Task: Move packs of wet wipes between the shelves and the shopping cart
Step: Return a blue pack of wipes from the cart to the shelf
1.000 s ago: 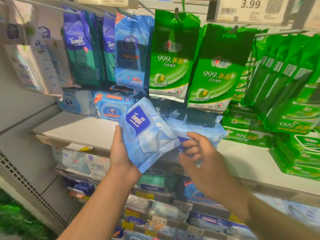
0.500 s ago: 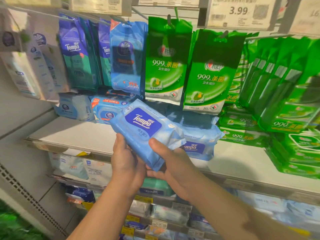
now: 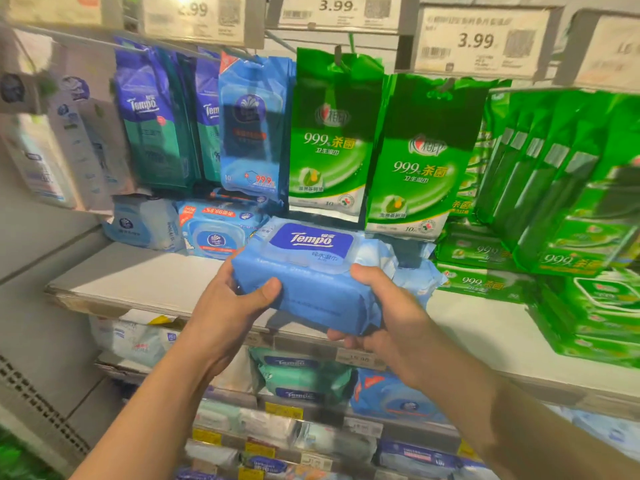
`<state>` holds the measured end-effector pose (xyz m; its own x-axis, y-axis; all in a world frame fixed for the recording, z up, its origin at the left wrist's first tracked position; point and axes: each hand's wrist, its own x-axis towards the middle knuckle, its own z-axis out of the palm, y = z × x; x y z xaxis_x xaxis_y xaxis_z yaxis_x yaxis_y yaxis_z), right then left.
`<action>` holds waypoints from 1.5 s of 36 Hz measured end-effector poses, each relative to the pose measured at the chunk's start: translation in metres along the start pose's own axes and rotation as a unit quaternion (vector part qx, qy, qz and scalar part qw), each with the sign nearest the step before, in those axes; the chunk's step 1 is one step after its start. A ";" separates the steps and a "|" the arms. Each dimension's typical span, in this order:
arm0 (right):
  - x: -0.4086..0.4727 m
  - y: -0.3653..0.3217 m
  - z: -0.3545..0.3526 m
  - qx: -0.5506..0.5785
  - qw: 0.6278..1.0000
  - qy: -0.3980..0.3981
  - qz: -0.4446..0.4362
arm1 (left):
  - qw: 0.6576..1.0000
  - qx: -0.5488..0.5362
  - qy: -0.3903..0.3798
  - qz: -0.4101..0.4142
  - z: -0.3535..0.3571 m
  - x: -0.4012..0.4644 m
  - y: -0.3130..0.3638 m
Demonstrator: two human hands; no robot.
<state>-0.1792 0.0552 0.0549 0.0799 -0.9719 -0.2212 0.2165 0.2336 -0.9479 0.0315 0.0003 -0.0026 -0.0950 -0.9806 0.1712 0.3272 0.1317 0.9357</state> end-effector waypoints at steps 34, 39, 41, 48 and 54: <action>0.037 -0.026 -0.083 -0.552 0.810 0.167 -0.106 | 0.970 0.243 0.006 0.026 0.075 0.047 -0.003; 0.044 -0.026 -0.096 -0.485 0.849 0.161 -0.135 | 0.965 0.260 0.000 0.018 0.088 0.055 -0.003; 0.047 -0.020 -0.105 -0.424 0.881 0.154 -0.141 | 0.968 0.252 -0.001 0.009 0.086 0.057 -0.005; 0.042 -0.010 -0.109 -0.126 0.967 0.161 -0.150 | 0.991 -0.070 0.101 -0.054 0.094 0.065 -0.014; 0.048 -0.007 -0.098 -0.089 0.964 0.204 -0.146 | 0.985 -0.114 0.101 -0.084 0.107 0.069 -0.014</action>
<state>-0.2727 0.0043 0.0287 -0.3553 -0.9345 0.0235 -0.0019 -0.0245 -0.9997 -0.0803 -0.0535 0.0295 0.0146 -0.9977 -0.0664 0.5281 -0.0487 0.8478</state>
